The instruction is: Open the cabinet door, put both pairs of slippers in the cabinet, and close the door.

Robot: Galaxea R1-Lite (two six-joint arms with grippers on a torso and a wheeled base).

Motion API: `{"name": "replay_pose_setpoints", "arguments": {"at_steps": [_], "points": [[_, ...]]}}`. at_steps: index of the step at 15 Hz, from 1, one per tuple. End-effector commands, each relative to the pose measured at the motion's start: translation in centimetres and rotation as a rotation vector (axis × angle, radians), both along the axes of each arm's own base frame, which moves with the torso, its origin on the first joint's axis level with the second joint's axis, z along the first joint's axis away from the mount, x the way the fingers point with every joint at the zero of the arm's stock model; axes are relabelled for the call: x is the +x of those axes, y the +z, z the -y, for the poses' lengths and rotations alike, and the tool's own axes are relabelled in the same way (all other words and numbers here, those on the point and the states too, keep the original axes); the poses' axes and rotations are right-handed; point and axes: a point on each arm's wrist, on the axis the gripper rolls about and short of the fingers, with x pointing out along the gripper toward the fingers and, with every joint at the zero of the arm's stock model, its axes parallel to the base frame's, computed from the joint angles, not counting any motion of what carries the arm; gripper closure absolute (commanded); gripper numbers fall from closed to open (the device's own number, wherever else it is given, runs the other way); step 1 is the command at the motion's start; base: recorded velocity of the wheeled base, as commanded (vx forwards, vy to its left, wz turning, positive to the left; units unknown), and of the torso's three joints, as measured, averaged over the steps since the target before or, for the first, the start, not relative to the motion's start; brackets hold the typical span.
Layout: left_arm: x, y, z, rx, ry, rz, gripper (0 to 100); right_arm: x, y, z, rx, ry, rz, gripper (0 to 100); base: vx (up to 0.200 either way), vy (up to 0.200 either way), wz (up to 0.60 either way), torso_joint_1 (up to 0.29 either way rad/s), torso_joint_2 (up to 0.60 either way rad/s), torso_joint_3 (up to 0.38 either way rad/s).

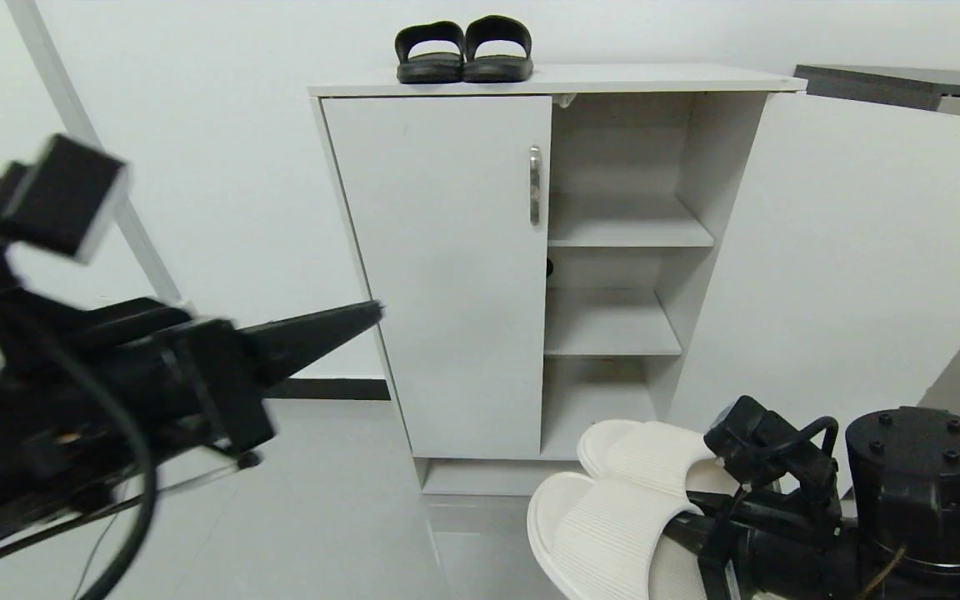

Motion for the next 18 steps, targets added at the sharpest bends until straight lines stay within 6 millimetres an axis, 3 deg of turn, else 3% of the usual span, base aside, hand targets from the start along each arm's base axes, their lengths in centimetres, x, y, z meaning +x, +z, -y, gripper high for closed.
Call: {"name": "replay_pose_setpoints", "arguments": {"at_steps": [1, 4, 8, 10, 14, 16, 18], "points": [[-10.0, -2.8, -8.1, 0.050, 0.241, 0.045, 100, 0.2, -0.1, 0.0, -0.005, -0.012, 0.000, 100, 0.000, 0.000, 0.00, 0.000, 0.00, 0.000], [-14.6, -5.1, -10.4, 0.053, 0.456, 0.058, 100, 0.6, 0.1, -0.1, -0.002, -0.045, 0.015, 100, 0.000, 0.000, 0.00, 0.000, 0.00, 0.000], [-17.6, -11.4, -10.6, 0.166, 0.772, 0.094, 100, 1.0, 0.2, -0.4, -0.001, -0.101, 0.023, 100, 0.000, 0.000, 0.00, 0.000, 0.00, 0.000], [-16.7, -13.3, -10.8, 0.207, 0.906, 0.058, 100, 1.0, 0.1, -0.5, 0.001, -0.099, 0.027, 100, 0.000, 0.000, 0.00, 0.000, 0.00, 0.000], [-14.9, -17.2, -10.7, 0.284, 0.942, 0.090, 100, 1.0, -0.1, -0.6, -0.005, -0.097, 0.022, 100, 0.000, 0.000, 0.00, 0.000, 0.00, 0.000], [-15.6, -18.1, -10.5, 0.297, 1.014, 0.076, 100, 1.0, -0.1, -0.6, -0.007, -0.095, 0.022, 100, 0.000, 0.000, 0.00, 0.000, 0.00, 0.000], [-15.6, -18.1, -10.3, 0.311, 0.933, 0.125, 100, 1.0, -0.2, -0.6, -0.008, -0.095, 0.019, 100, 0.000, 0.000, 0.00, 0.000, 0.00, 0.000]]}}
